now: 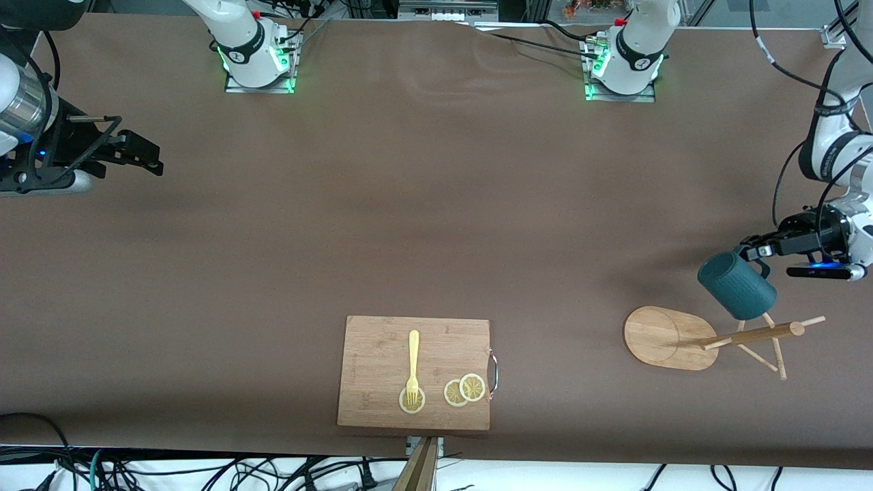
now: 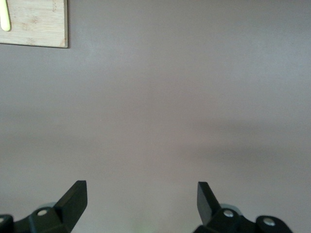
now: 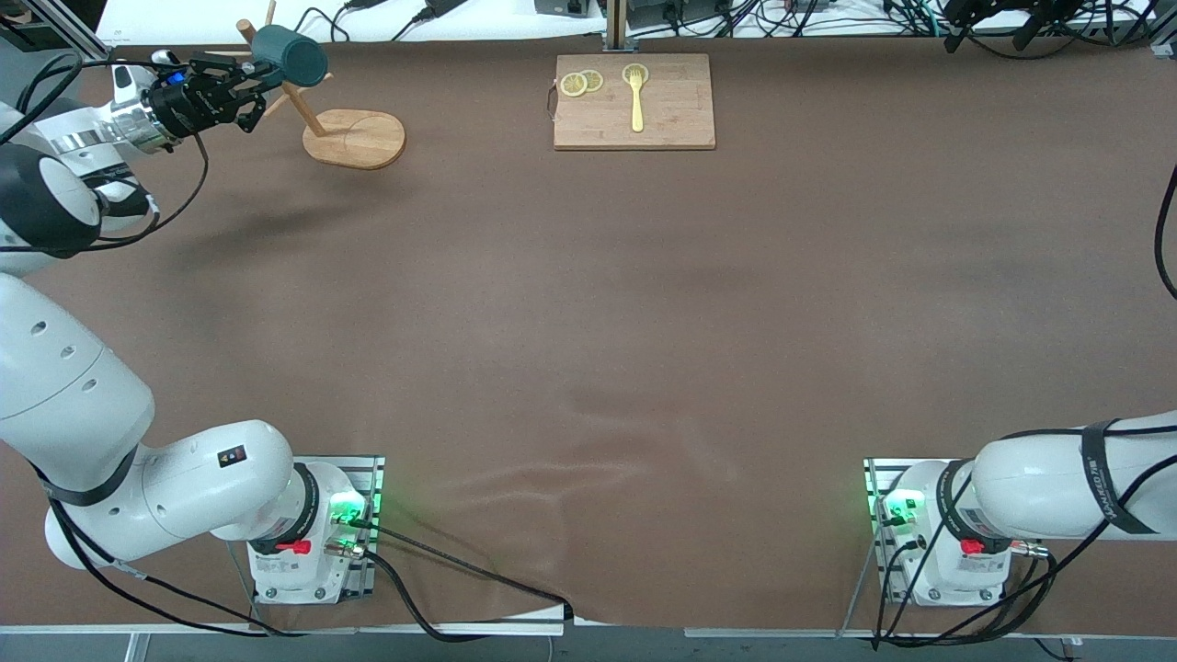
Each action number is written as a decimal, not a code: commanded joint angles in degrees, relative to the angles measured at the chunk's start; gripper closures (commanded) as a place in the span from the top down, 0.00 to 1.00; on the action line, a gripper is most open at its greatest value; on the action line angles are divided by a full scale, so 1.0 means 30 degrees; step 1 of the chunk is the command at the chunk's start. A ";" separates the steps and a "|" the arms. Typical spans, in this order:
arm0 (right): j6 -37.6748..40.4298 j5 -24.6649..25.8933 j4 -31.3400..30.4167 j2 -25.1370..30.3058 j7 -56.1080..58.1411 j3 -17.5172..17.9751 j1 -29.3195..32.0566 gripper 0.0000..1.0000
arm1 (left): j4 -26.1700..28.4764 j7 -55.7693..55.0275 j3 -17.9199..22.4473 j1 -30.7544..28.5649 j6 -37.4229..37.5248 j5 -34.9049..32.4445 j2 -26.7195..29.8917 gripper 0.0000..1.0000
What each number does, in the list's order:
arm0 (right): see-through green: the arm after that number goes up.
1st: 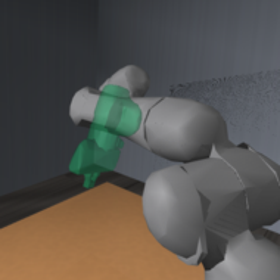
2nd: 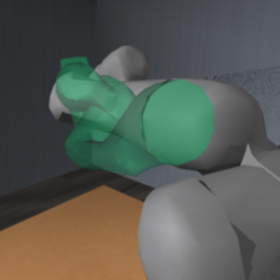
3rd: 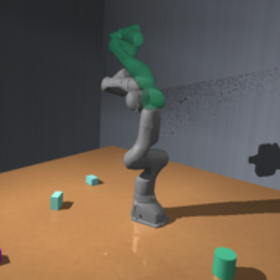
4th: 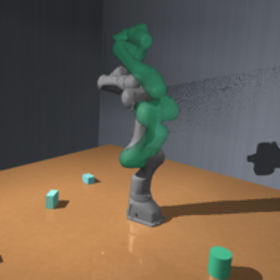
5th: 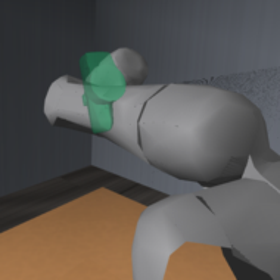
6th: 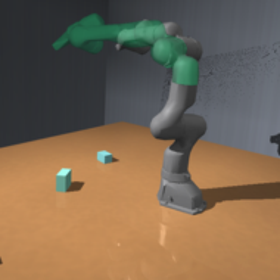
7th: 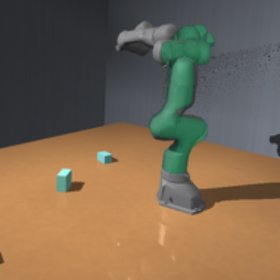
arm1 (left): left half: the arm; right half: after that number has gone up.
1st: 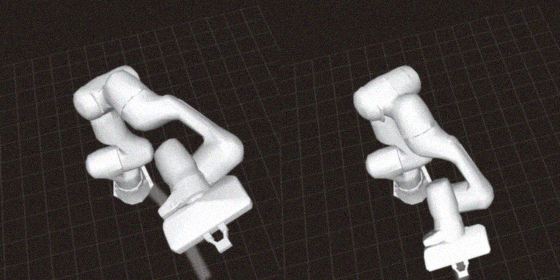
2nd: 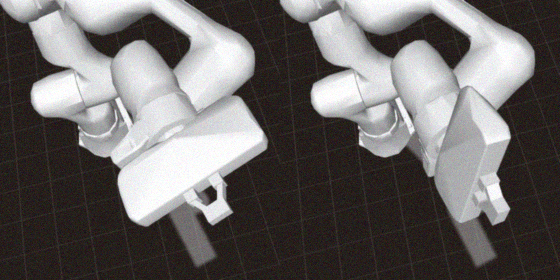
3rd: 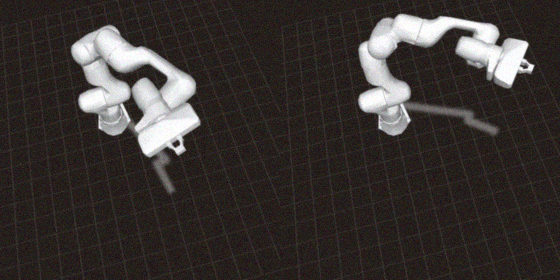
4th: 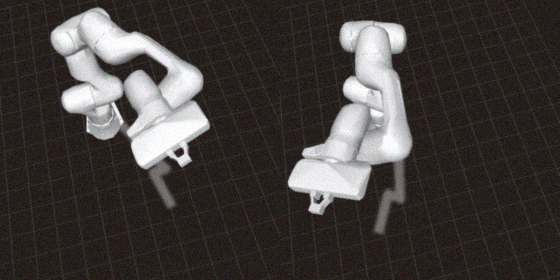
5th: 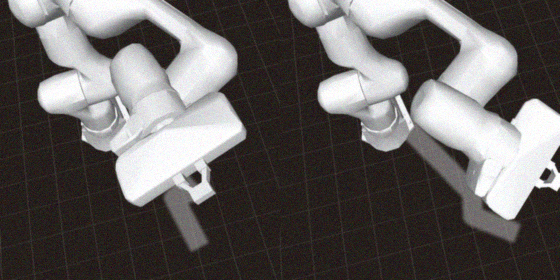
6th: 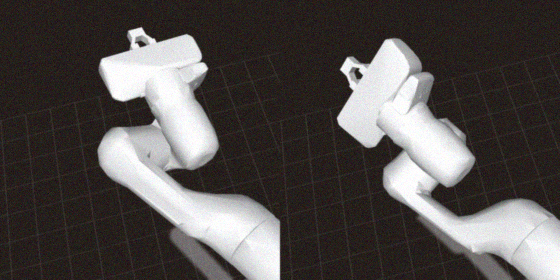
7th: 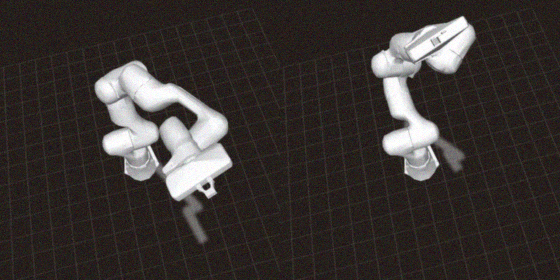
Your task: Pass cup and hang on rack
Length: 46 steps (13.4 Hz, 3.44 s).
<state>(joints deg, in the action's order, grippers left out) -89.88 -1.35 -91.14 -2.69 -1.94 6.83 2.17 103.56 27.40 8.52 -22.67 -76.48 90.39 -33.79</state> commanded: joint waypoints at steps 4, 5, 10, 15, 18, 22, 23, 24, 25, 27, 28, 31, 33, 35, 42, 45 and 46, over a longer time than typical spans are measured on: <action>0.0018 -0.0078 0.0350 -0.0128 -0.0056 0.0067 0.0126 1.00 | -0.2557 -0.0256 -0.0175 -0.0265 0.0560 0.1681 -0.2386 0.00; 0.0018 -0.0078 0.0350 -0.0157 -0.0056 0.0067 0.0126 1.00 | -0.2557 -0.0256 -0.0175 -0.0294 0.0560 0.1917 -0.2592 0.00; 0.0018 -0.0107 0.0350 -0.0157 -0.0056 0.0067 0.0126 1.00 | -0.2557 -0.0080 -0.0175 -0.0733 0.0677 0.2095 -0.3179 0.00; 0.0018 -0.0078 0.0350 -0.0128 -0.0056 0.0067 0.0126 1.00 | -0.2528 0.0414 -0.0146 -0.0764 0.1087 0.1513 -0.3123 1.00; 0.0018 -0.0078 0.0350 -0.0128 -0.0056 0.0067 0.0126 1.00 | -0.2411 0.1032 -0.0117 -0.0850 0.1322 -0.2282 -0.1692 1.00; 0.0018 -0.0107 0.0350 -0.0157 -0.0056 0.0067 0.0126 1.00 | -0.2352 0.1004 -0.0117 -0.0851 0.1351 -0.9342 0.0916 1.00; 0.0018 -0.0107 0.0350 -0.0128 -0.0056 0.0067 0.0126 1.00 | -0.2352 0.0975 -0.0117 -0.0851 0.1496 -1.0984 0.1473 1.00; 0.0018 -0.0107 0.0350 -0.0157 -0.0056 0.0067 0.0126 1.00 | -0.2352 0.0887 -0.0117 -0.0706 0.1875 -1.2885 0.2030 1.00; 0.0018 -0.0107 0.0350 -0.0128 -0.0056 0.0067 0.0126 1.00 | -0.2352 0.0886 -0.0146 -0.0530 0.1994 -1.4645 0.2586 1.00; 0.0018 -0.0107 0.0350 -0.0128 -0.0056 0.0067 0.0097 1.00 | -0.2615 0.0828 -0.0146 0.0286 0.1909 -1.7578 0.3465 1.00; 0.0018 0.0009 0.0350 -0.0128 -0.0056 0.0067 0.0067 1.00 | -0.3225 0.0625 -0.0117 0.1162 0.1792 -1.8839 0.3790 1.00; 0.0018 0.0069 0.0350 -0.0128 -0.0115 0.0067 0.0067 1.00 | -0.5158 -0.3841 -0.0204 0.4206 0.1032 -2.1598 0.4757 1.00; 0.0018 0.0069 0.0350 -0.0128 -0.0115 0.0067 0.0067 1.00 | -0.6914 -0.5991 -0.0641 0.6288 0.0097 -2.4869 0.4877 1.00; 0.0018 0.0040 0.0350 -0.0157 -0.0144 0.0067 0.0067 1.00 | -0.7973 -0.5969 -0.2102 0.6736 -0.1220 -2.8036 0.5109 1.00; 0.0018 -0.0048 0.0350 -0.0157 -0.0114 0.0067 0.0067 1.00 | -0.8035 -0.6669 -0.2373 0.7235 -0.2553 -2.9868 0.8479 1.00; 0.0018 -0.0019 0.0350 -0.0157 -0.0143 0.0067 0.0038 1.00 | -0.7919 -0.9475 -0.2372 0.7528 -0.1023 -2.9867 0.8921 1.00; 0.0018 0.0039 0.0350 -0.0157 -0.0144 0.0096 0.0009 1.00 | -0.7948 -0.9543 -0.2373 0.7499 -0.1022 -2.9809 0.8746 1.00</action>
<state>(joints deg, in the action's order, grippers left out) -89.96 -1.36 -91.07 -2.72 -1.94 6.80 2.15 78.49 1.97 1.40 -0.83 -79.83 1.94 -7.58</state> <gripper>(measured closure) 0.000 0.000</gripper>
